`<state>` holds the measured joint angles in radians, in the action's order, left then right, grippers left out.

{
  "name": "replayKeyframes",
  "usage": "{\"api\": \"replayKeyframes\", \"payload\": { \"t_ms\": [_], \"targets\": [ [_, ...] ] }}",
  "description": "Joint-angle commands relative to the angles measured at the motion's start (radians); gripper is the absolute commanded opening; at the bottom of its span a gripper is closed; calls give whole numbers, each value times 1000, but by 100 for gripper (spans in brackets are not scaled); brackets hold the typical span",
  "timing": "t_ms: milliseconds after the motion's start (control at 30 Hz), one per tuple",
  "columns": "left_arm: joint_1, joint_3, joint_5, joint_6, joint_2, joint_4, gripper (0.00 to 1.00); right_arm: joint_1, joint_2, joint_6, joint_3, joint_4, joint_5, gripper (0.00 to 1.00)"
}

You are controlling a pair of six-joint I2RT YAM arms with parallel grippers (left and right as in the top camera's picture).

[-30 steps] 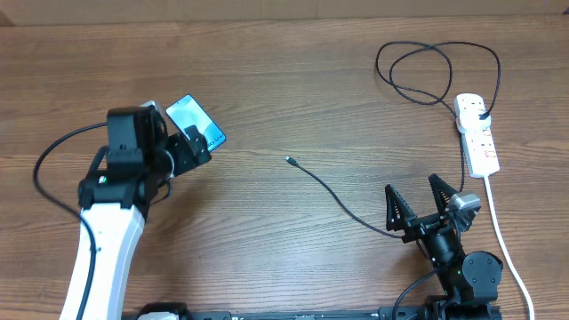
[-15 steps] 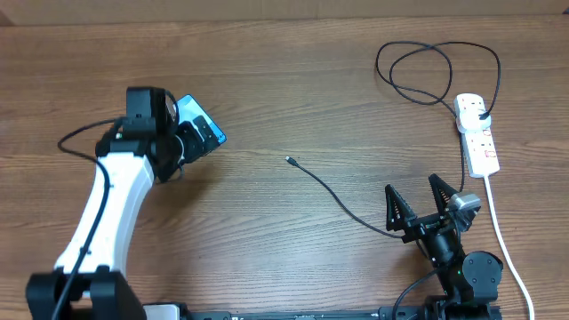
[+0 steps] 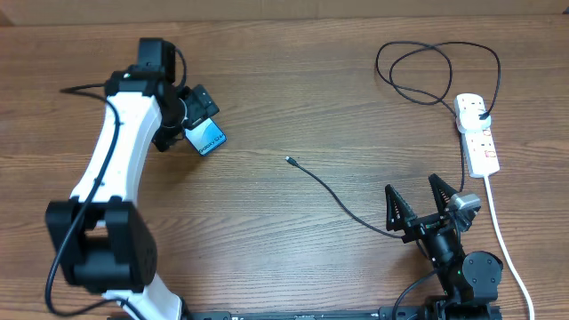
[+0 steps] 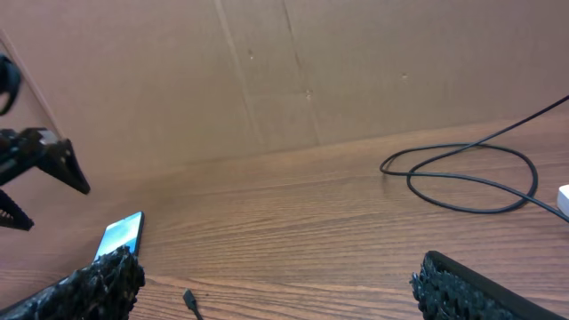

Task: Plug charger to phone and switch on socket
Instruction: 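Move the left gripper over the phone and lower onto it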

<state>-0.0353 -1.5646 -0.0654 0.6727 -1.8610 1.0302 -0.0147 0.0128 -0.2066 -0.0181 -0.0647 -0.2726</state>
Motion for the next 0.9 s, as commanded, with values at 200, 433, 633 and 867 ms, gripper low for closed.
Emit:
{"api": "replayKeyframes", "payload": {
  "t_ms": [200, 433, 633, 867],
  "targets": [
    [-38, -129, 73, 169, -182, 59, 100, -5, -10, -3, 10, 6, 11, 100],
    [-49, -142, 52, 241, -262, 35, 100, -5, -10, -3, 10, 6, 11, 100],
    [-30, -142, 35, 240, -301, 2, 100, -5, -10, -3, 10, 6, 11, 100],
    [-10, -142, 25, 233, -310, -53, 100, -5, -10, -3, 10, 6, 11, 100]
  ]
}}
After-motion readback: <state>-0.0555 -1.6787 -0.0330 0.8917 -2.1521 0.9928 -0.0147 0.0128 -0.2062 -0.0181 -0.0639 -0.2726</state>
